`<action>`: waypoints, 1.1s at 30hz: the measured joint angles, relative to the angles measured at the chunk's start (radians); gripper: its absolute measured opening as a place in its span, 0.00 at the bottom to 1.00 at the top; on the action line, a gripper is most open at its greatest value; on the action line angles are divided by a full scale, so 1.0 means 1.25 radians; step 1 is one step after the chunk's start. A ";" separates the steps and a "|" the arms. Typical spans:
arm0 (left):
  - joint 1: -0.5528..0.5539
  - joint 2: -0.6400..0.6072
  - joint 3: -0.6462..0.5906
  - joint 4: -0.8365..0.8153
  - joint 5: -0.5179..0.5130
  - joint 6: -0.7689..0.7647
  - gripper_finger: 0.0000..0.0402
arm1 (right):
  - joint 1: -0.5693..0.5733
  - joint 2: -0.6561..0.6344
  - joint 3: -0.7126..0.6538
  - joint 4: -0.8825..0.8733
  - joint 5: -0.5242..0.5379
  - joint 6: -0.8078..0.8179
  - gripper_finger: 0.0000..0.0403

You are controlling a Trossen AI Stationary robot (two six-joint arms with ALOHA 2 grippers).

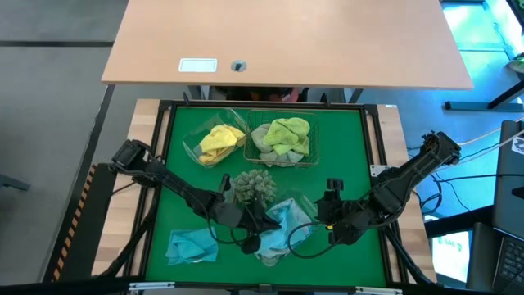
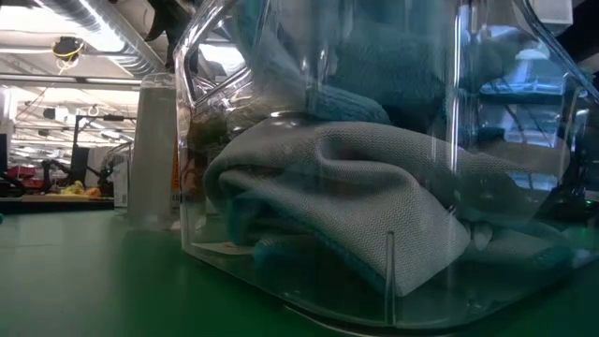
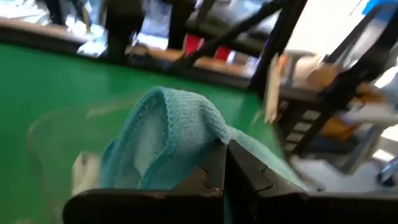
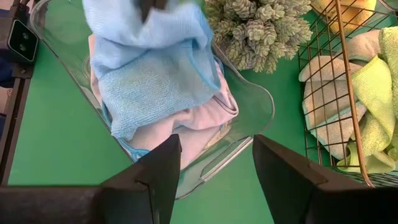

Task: Sort microfiber towel by color & place in baskets
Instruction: Put the right blue microfiber towel into the bottom transparent bin

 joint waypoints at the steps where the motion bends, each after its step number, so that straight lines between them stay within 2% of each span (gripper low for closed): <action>1: 0.000 0.004 0.000 -0.017 -0.002 0.000 0.00 | 0.000 0.000 0.000 0.000 0.000 0.000 0.49; 9: 0.000 0.009 0.000 -0.142 -0.004 -0.004 0.00 | 0.000 0.000 0.000 0.000 0.000 0.000 0.49; 16: 0.000 0.010 0.000 -0.151 0.003 0.001 0.00 | 0.000 0.000 0.000 0.000 0.000 0.000 0.49; 23: -0.005 0.010 0.001 -0.229 0.018 0.001 0.00 | 0.000 0.000 0.000 0.000 -0.002 0.000 0.49; 29: -0.005 0.010 0.001 -0.218 0.028 0.000 0.01 | 0.000 0.000 0.000 0.000 -0.002 0.000 0.49; 33: -0.003 0.010 0.001 -0.197 0.041 0.001 0.07 | 0.000 0.000 0.000 0.000 -0.003 0.000 0.49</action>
